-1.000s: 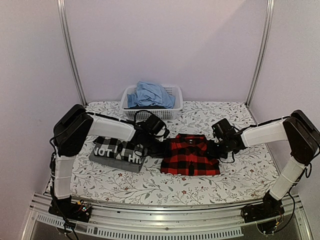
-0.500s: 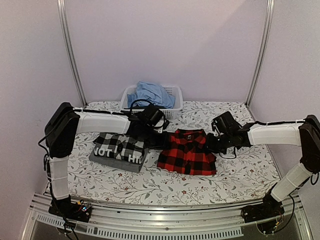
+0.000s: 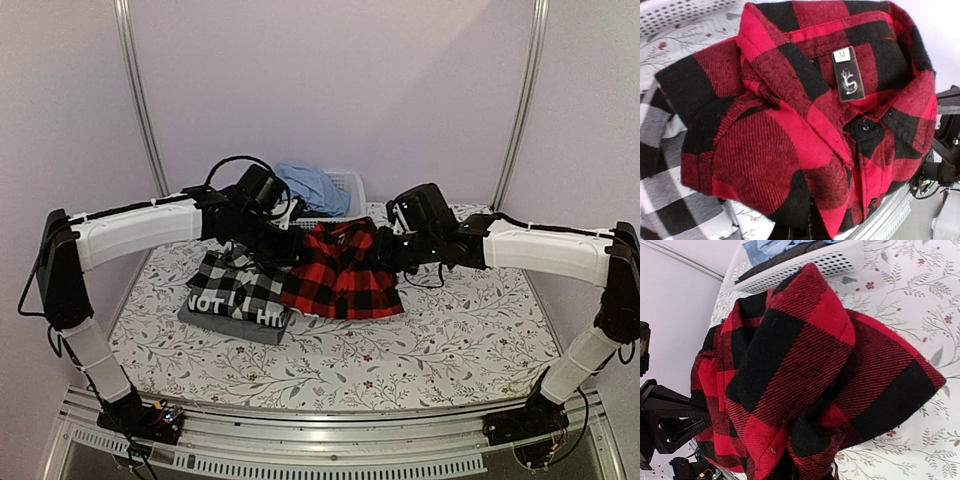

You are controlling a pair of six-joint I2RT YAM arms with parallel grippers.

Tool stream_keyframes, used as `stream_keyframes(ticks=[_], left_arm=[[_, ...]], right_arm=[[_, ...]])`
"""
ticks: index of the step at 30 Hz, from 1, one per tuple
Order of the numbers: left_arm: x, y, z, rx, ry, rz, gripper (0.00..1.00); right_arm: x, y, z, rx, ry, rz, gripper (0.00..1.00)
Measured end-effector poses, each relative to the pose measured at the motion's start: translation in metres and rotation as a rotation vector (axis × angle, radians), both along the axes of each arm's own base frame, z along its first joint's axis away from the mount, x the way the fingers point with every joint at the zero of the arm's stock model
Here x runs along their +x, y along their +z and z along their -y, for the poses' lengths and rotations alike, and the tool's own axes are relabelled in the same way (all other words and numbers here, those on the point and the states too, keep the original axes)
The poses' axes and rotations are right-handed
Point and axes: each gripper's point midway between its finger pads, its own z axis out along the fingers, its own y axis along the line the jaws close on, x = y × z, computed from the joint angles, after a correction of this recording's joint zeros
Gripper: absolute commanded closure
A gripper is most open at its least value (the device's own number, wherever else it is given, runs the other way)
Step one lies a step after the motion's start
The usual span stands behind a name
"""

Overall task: Fold and stack the long sleeve shirts
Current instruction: Place the square-folded shirt on the square-folded shirt.

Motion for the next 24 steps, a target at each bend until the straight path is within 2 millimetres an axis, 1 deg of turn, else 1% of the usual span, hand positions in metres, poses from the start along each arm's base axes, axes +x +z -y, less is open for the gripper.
stream_keyframes(ticks=[3,7,9,11,12,15,17,19,21,24], left_arm=[[0.008,0.018,-0.036,0.005,0.052,0.026,1.00],[0.018,0.027,-0.089,0.039,0.130,0.035,1.00],[0.023,0.028,-0.112,0.063,0.164,0.037,1.00],[0.028,0.025,-0.134,0.090,0.200,0.034,1.00],[0.030,0.023,-0.145,0.101,0.216,0.031,1.00],[0.038,0.014,-0.179,0.135,0.278,0.018,1.00],[0.043,0.006,-0.200,0.156,0.316,0.004,1.00],[0.044,-0.001,-0.215,0.173,0.343,-0.012,1.00],[0.047,-0.006,-0.226,0.187,0.361,-0.025,1.00],[0.052,-0.015,-0.236,0.204,0.377,-0.037,1.00]], right_arm=[[0.005,0.012,-0.034,0.051,0.031,0.020,1.00],[0.014,0.014,-0.080,0.101,0.067,0.022,1.00],[0.019,0.014,-0.103,0.127,0.086,0.021,1.00],[0.027,0.017,-0.129,0.163,0.105,0.027,1.00],[0.031,0.018,-0.143,0.184,0.115,0.028,1.00],[0.037,0.014,-0.175,0.234,0.138,0.025,1.00],[0.040,0.005,-0.191,0.259,0.148,0.015,1.00],[0.040,-0.005,-0.202,0.277,0.158,0.001,1.00],[0.040,-0.015,-0.213,0.295,0.166,-0.018,1.00],[0.042,-0.029,-0.225,0.318,0.175,-0.044,1.00]])
